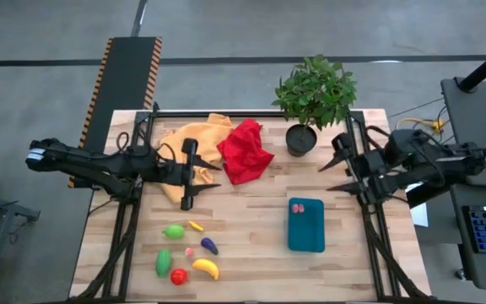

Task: Pick and placing Produce into tupperware
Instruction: Put the top corn into blue bin

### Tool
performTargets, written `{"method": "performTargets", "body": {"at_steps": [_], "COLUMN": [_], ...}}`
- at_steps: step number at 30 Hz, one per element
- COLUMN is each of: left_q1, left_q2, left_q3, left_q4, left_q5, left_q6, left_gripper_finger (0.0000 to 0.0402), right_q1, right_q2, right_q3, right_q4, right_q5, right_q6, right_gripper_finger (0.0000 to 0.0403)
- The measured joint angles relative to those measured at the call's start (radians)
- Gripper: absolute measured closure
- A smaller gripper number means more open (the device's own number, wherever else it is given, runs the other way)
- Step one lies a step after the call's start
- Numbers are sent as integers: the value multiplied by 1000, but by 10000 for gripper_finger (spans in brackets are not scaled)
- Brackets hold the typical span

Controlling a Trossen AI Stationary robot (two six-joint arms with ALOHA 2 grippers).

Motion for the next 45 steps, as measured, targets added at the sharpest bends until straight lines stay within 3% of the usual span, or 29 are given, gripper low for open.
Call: {"method": "performTargets", "body": {"at_steps": [4,7,10,17,28,45], "left_q1": [1,0,-1,-2,-1,0], "left_q2": [-87,-175,-264,-390,-517,-538], "left_q3": [77,122,103,-33,-166,-206], "left_q4": [-145,-345,-426,-435,-437,-461], "left_q5": [-71,-94,-93,-154,-226,-245], "left_q6": [1,-16,-93,-113,-136,-161], "left_gripper_finger": [229,229,229,229,229,228], "right_q1": [-1,0,0,0,-1,-1], "right_q2": [-32,-84,-165,-366,-565,-563], "right_q3": [59,105,92,-147,-449,-483], "right_q4": [-44,-173,-312,-189,-35,51], "right_q5": [157,168,160,172,173,173], "right_q6": [-53,-68,-76,-127,4,31], "right_gripper_finger": [179,179,179,179,179,179]}}
